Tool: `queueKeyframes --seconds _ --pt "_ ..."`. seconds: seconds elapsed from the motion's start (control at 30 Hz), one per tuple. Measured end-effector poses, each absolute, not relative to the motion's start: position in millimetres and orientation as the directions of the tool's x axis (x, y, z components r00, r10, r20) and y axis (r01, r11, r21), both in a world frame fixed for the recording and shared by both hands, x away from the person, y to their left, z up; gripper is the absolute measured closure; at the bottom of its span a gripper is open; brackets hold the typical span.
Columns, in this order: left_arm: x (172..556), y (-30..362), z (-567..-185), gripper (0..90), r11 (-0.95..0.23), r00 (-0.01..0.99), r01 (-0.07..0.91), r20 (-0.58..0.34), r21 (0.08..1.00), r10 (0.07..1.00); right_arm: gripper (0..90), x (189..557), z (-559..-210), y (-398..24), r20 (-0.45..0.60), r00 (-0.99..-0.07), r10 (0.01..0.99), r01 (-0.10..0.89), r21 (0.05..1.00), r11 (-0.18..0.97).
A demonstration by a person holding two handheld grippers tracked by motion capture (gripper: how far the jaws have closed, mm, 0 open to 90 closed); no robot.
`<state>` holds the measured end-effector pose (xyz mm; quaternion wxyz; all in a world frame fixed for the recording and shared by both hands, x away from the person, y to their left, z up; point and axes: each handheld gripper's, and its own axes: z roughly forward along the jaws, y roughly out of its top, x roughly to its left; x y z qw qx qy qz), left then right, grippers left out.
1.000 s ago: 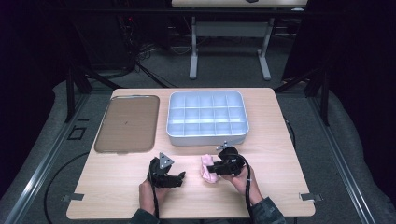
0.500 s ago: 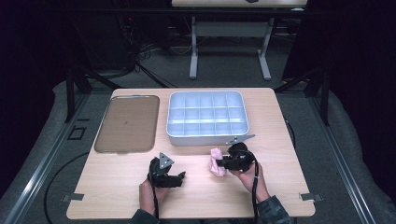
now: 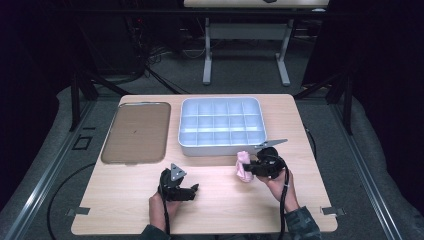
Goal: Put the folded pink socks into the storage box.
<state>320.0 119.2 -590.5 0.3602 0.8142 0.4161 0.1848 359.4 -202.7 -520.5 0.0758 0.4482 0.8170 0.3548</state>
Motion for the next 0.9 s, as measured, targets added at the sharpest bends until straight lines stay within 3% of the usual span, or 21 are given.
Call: queueKeyframes --seconds 0.47,0.9 --pt "320.0 119.2 -590.4 15.3 -0.394 0.586 0.545 0.001 0.740 0.811 74.8 362.4 -494.2 -212.0 0.134 -0.587 0.798 0.634 0.688 0.351" --pt "320.0 119.1 -590.4 15.5 -0.394 0.585 0.544 0.002 0.741 0.811 74.8 387.1 -471.0 -225.8 0.102 -0.569 0.816 0.606 0.723 0.332"
